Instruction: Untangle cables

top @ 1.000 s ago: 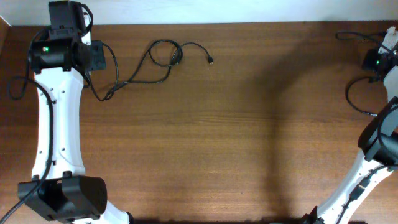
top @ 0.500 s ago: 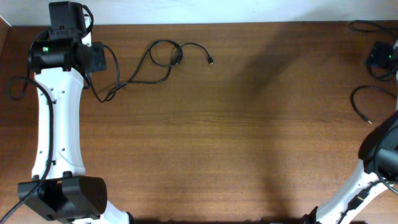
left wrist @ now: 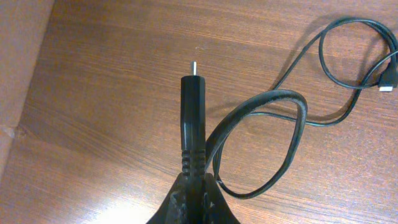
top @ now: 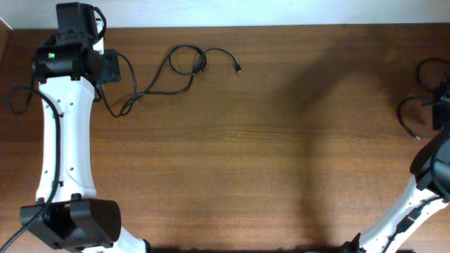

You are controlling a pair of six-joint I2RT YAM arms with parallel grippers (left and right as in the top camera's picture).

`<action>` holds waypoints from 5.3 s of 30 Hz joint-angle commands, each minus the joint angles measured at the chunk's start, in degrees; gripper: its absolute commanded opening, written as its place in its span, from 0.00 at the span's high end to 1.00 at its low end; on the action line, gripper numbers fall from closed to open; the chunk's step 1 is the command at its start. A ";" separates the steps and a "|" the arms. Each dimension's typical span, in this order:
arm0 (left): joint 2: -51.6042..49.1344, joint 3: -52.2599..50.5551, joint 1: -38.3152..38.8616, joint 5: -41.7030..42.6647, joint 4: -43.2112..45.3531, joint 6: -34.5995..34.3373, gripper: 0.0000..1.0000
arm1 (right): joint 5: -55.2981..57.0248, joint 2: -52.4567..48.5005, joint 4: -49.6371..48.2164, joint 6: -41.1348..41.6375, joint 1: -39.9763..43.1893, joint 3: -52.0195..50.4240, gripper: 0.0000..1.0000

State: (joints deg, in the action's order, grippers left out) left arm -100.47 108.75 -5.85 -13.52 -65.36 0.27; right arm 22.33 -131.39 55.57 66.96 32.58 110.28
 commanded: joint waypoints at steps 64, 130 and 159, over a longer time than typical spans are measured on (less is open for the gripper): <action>1.07 0.81 0.13 0.61 -3.52 1.51 1.00 | 3.17 -12.37 -47.28 -38.25 -16.24 -0.59 0.96; 15.52 12.59 36.41 -39.21 3.61 -5.40 0.92 | -42.73 -7.58 -38.01 -89.00 -61.64 12.70 0.01; 15.52 12.59 36.41 -37.92 2.64 -5.38 0.91 | -54.60 -14.58 -20.48 -105.39 -64.11 17.38 0.08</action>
State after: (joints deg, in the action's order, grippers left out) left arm -86.13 120.22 30.98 -51.24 -62.87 -5.58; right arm -32.77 -143.98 35.20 -39.13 -31.24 128.03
